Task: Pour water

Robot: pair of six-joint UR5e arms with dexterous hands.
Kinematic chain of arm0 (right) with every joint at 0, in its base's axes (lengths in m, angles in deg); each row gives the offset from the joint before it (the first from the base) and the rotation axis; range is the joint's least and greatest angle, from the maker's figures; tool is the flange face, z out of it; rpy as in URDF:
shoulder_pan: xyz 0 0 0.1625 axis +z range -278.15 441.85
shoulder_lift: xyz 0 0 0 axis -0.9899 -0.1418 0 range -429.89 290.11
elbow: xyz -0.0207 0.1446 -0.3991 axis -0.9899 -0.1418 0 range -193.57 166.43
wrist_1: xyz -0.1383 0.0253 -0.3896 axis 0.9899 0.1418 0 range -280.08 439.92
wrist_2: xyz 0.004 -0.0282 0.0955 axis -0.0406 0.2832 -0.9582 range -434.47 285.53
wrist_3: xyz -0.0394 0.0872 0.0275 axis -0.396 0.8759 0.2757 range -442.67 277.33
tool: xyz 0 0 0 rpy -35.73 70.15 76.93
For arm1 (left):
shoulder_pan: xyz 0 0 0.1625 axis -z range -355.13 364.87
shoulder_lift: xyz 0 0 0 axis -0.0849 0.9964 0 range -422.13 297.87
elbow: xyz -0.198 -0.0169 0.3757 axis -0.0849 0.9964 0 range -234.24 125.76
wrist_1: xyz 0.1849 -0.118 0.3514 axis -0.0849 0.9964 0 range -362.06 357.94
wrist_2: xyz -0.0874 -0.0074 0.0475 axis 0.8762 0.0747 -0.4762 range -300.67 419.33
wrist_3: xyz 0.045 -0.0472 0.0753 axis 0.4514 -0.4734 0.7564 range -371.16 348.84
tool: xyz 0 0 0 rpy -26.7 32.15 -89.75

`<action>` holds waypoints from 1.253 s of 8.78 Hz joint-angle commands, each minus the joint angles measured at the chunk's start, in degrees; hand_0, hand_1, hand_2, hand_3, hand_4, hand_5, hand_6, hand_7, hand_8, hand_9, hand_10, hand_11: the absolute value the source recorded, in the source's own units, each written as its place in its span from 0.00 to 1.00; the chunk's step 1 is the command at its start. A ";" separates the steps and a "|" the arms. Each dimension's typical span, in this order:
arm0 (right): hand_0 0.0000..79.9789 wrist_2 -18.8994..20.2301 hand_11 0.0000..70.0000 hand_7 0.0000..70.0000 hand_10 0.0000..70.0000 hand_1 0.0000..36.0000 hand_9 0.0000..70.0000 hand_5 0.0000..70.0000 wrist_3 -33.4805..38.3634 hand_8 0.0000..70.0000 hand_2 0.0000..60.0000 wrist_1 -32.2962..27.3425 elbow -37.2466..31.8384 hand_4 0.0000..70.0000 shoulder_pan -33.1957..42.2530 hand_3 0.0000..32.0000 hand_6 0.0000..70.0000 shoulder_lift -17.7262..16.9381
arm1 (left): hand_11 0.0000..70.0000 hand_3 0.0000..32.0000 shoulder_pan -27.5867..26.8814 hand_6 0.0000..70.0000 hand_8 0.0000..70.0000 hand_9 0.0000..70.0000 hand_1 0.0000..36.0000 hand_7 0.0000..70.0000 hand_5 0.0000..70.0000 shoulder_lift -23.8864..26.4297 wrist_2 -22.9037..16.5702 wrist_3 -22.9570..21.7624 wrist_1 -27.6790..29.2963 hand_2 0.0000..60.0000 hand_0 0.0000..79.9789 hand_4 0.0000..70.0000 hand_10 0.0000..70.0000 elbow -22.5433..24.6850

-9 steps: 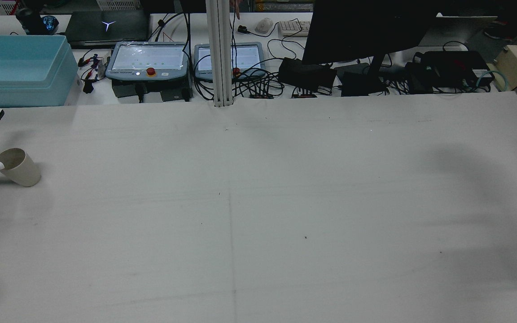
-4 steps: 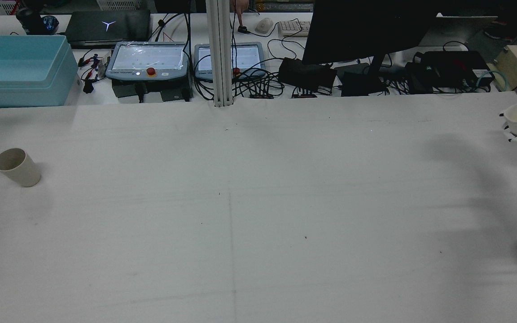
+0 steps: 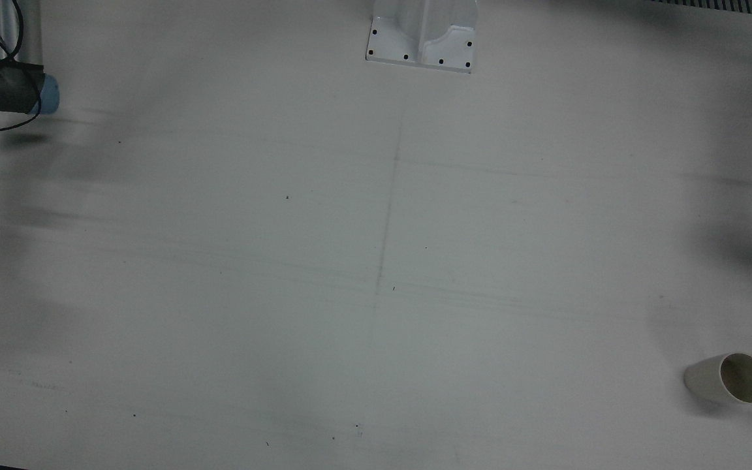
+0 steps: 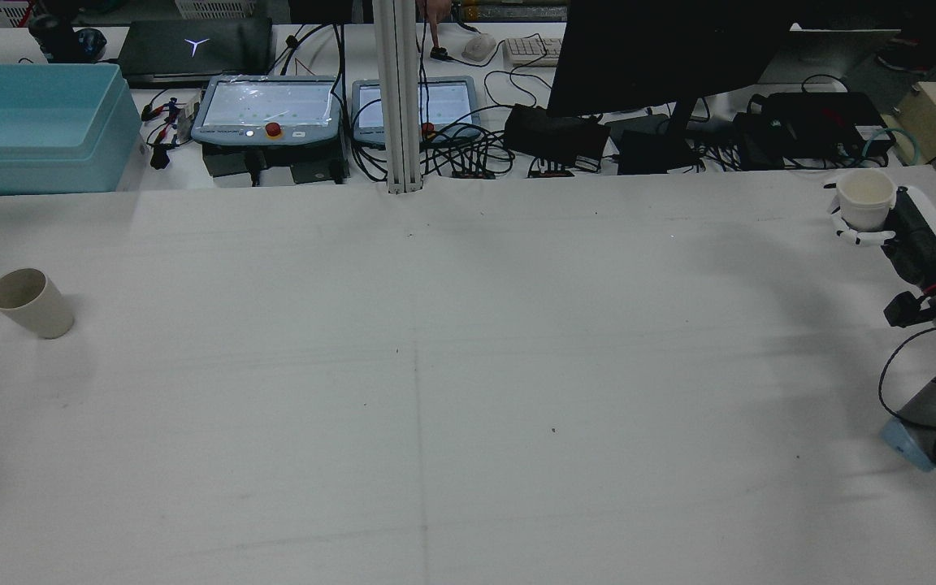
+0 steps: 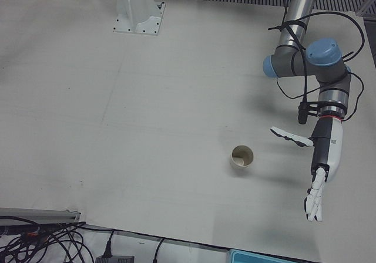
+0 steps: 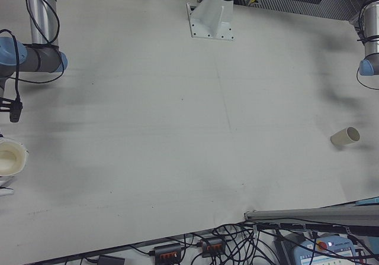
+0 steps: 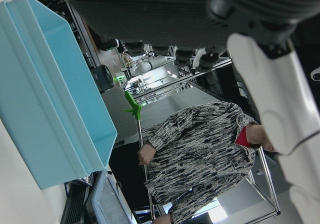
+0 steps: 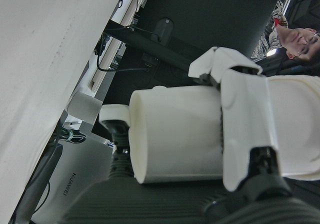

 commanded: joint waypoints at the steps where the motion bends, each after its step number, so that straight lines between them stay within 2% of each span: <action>1: 0.80 -9.96 1.00 0.48 0.69 0.90 0.72 0.88 6.59 0.54 0.71 -0.87 0.38 0.16 -7.40 0.00 0.41 0.51 | 0.04 0.00 -0.18 0.05 0.00 0.00 0.17 0.10 0.00 0.00 0.00 0.34 -0.20 0.00 0.60 0.20 0.02 -0.45; 3: 0.82 -10.85 0.98 0.47 0.67 0.91 0.71 0.91 6.07 0.52 0.69 -0.78 0.12 0.15 -9.88 0.00 0.40 0.34 | 0.05 0.00 -0.27 0.05 0.00 0.00 0.17 0.10 0.00 0.00 0.00 0.43 -0.46 0.00 0.60 0.20 0.02 -0.71; 5: 0.81 -11.03 0.89 0.42 0.61 0.89 0.65 0.92 7.12 0.47 0.62 -0.78 0.12 0.14 -9.45 0.00 0.34 -0.37 | 0.05 0.00 -0.36 0.05 0.00 0.00 0.17 0.10 0.00 0.00 -0.08 0.43 -0.46 0.00 0.60 0.20 0.02 -1.24; 6: 0.79 -10.25 0.82 0.39 0.56 0.80 0.60 0.84 9.12 0.43 0.42 -0.26 0.21 0.14 -7.79 0.00 0.30 -0.46 | 0.05 0.00 -0.36 0.05 0.00 0.00 0.17 0.10 0.00 0.00 0.00 0.43 -0.64 0.00 0.61 0.20 0.02 -1.24; 7: 0.70 -8.33 0.54 0.28 0.35 0.50 0.41 0.53 10.36 0.27 0.01 1.31 0.55 0.10 -7.25 0.00 0.20 -0.81 | 0.05 0.00 -0.36 0.05 0.00 0.00 0.17 0.10 0.00 0.00 -0.08 0.43 -0.73 0.00 0.60 0.20 0.02 -1.24; 8: 0.63 -1.61 0.16 0.10 0.10 0.26 0.12 0.20 10.46 0.11 0.00 4.63 0.65 0.07 -4.29 0.00 0.08 -0.90 | 0.05 0.00 -0.36 0.05 0.00 0.00 0.17 0.10 0.00 0.00 -0.08 0.43 -0.90 0.00 0.60 0.20 0.02 -1.24; 9: 0.58 5.42 0.00 0.00 0.00 0.04 0.00 0.00 10.55 0.05 0.00 6.67 1.08 0.04 -0.52 0.00 0.00 -0.81 | 0.05 0.00 -0.44 0.05 0.00 0.00 0.17 0.10 0.00 0.00 -0.08 0.43 -0.99 0.00 0.60 0.20 0.02 -1.24; 10: 0.59 11.75 0.00 0.00 0.00 0.05 0.00 0.00 10.81 0.00 0.00 6.86 1.26 0.00 4.65 0.14 0.00 -0.90 | 0.05 0.00 -0.53 0.05 0.00 0.00 0.17 0.10 0.00 0.00 -0.08 0.43 -1.16 0.00 0.60 0.20 0.02 -1.24; 11: 0.58 18.17 0.00 0.00 0.00 0.04 0.00 0.00 10.99 0.00 0.00 6.95 1.26 0.00 10.19 0.71 0.00 -1.07 | 0.05 0.00 -0.53 0.05 0.00 0.00 0.17 0.10 0.00 0.00 -0.08 0.43 -1.25 0.00 0.60 0.19 0.02 -1.24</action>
